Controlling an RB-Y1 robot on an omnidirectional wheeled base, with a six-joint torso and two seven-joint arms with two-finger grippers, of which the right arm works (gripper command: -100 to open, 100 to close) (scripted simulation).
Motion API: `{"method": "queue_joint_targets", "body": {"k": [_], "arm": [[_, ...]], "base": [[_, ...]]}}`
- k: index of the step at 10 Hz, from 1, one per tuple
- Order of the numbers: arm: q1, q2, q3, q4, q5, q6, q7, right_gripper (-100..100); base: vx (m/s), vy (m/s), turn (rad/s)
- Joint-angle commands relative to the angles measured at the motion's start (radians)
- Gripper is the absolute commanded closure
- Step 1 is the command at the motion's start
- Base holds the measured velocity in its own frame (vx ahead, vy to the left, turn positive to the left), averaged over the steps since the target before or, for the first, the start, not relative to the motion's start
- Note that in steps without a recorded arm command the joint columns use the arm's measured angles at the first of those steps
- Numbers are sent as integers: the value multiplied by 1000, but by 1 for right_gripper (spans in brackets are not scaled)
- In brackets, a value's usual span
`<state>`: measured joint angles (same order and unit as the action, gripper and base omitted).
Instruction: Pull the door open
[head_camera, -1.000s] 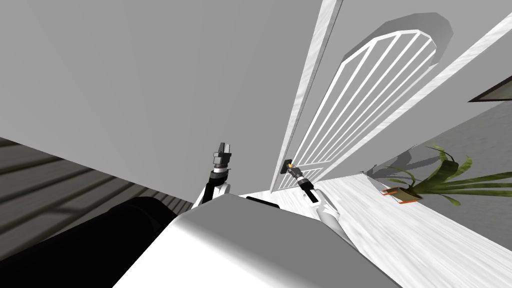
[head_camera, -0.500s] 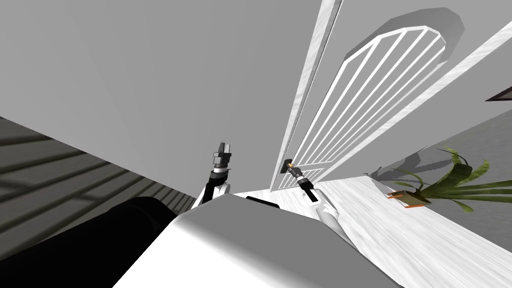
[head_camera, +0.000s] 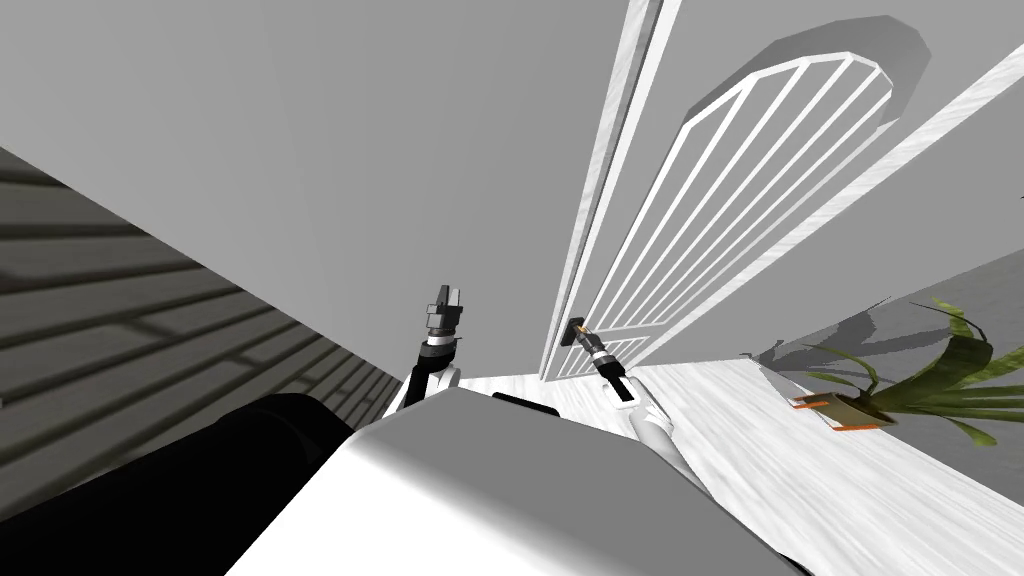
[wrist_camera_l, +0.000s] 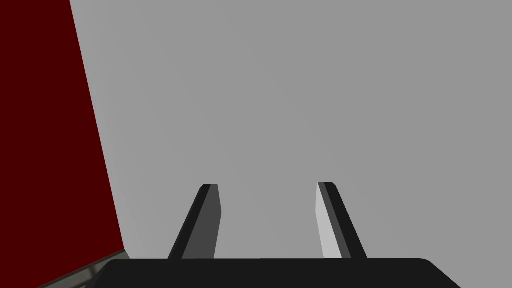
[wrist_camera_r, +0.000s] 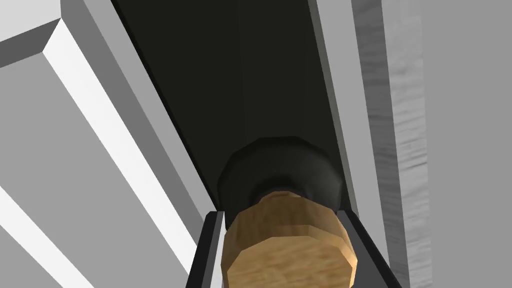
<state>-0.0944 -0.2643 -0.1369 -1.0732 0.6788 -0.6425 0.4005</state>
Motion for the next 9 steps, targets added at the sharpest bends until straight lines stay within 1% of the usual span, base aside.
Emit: {"method": "queue_joint_targets", "body": {"k": [1, 4, 9], "arm": [[-6, 0, 7, 2, -40, 3, -42, 100], [-18, 0, 21, 13, -120, 12, -122, 100], [-40, -1, 50, 34, -270, 30, -268, 100]], "base": [[-94, -76, 122], [-93, -76, 121], [-94, -88, 141]]}}
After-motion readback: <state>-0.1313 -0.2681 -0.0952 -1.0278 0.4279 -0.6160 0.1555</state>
